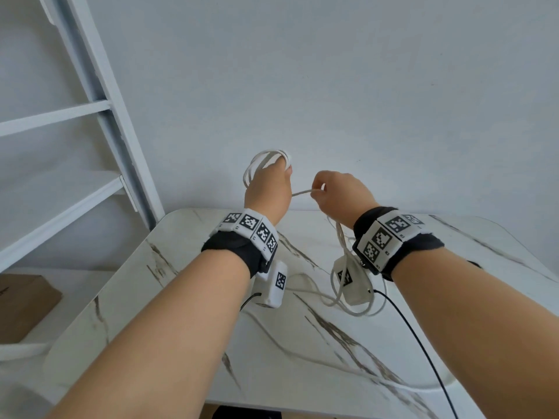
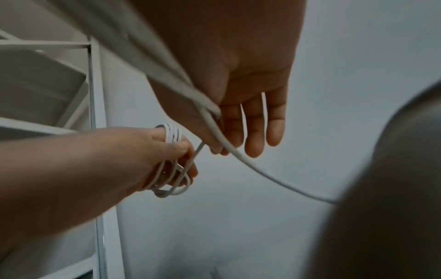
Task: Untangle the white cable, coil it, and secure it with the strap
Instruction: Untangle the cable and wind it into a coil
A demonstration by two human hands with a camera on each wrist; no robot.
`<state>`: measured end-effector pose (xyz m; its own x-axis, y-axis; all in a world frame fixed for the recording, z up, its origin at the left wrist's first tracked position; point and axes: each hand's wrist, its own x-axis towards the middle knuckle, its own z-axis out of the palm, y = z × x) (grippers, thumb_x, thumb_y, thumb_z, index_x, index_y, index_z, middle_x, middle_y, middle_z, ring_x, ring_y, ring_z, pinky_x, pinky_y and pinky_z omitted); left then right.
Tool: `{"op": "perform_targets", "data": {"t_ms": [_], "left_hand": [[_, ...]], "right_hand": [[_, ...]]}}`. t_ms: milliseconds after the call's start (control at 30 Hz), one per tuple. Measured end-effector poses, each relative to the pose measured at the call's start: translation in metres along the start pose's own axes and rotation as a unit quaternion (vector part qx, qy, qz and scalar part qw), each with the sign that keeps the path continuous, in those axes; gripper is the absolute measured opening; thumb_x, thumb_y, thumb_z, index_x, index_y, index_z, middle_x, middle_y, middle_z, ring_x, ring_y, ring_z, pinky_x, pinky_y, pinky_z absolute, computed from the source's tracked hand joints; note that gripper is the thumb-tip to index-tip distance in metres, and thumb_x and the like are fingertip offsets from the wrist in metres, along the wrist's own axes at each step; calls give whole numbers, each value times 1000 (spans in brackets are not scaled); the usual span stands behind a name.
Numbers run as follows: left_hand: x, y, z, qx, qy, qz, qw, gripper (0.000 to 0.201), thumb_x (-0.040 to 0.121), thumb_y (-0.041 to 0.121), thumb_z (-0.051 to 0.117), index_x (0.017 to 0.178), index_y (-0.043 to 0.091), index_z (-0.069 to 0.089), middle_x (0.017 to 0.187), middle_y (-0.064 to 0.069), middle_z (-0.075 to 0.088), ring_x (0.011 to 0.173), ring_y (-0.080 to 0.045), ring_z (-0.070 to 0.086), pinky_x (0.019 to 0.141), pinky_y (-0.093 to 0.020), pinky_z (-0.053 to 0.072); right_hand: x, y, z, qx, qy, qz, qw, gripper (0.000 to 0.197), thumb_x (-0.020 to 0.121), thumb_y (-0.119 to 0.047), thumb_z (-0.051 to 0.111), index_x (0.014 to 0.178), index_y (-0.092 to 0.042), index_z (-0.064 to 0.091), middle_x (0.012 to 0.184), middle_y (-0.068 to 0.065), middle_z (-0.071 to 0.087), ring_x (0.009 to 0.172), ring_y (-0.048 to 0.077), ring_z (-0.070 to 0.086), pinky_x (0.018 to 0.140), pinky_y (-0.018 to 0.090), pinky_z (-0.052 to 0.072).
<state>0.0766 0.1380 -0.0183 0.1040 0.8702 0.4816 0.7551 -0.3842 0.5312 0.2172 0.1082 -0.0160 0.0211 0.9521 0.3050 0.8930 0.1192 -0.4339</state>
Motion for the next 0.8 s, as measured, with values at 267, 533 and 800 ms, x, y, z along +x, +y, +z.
{"op": "perform_targets", "data": {"t_ms": [267, 533, 800], "left_hand": [[4, 3, 30, 102, -63, -18, 993, 23, 103, 22, 33, 113, 13, 51, 104, -8, 64, 97, -30, 59, 70, -33, 38], [10, 4, 50, -41, -127, -88, 987, 22, 102, 22, 33, 111, 9, 48, 101, -12, 65, 98, -30, 61, 79, -37, 45], [15, -2, 67, -98, -167, -86, 977, 15, 88, 32, 52, 80, 20, 48, 77, 1, 57, 73, -20, 55, 70, -36, 43]], "right_hand": [[14, 21, -4, 223, -19, 79, 971, 12, 84, -12, 62, 78, -7, 70, 61, 0, 66, 57, 11, 56, 56, 21, 42], [25, 52, 20, 146, 112, 92, 979, 37, 76, -41, 71, 58, -11, 59, 55, 3, 55, 53, 18, 48, 54, 30, 39], [34, 64, 27, 189, 116, 92, 971, 42, 74, -31, 72, 63, 6, 57, 66, 22, 60, 55, 18, 43, 54, 28, 35]]}}
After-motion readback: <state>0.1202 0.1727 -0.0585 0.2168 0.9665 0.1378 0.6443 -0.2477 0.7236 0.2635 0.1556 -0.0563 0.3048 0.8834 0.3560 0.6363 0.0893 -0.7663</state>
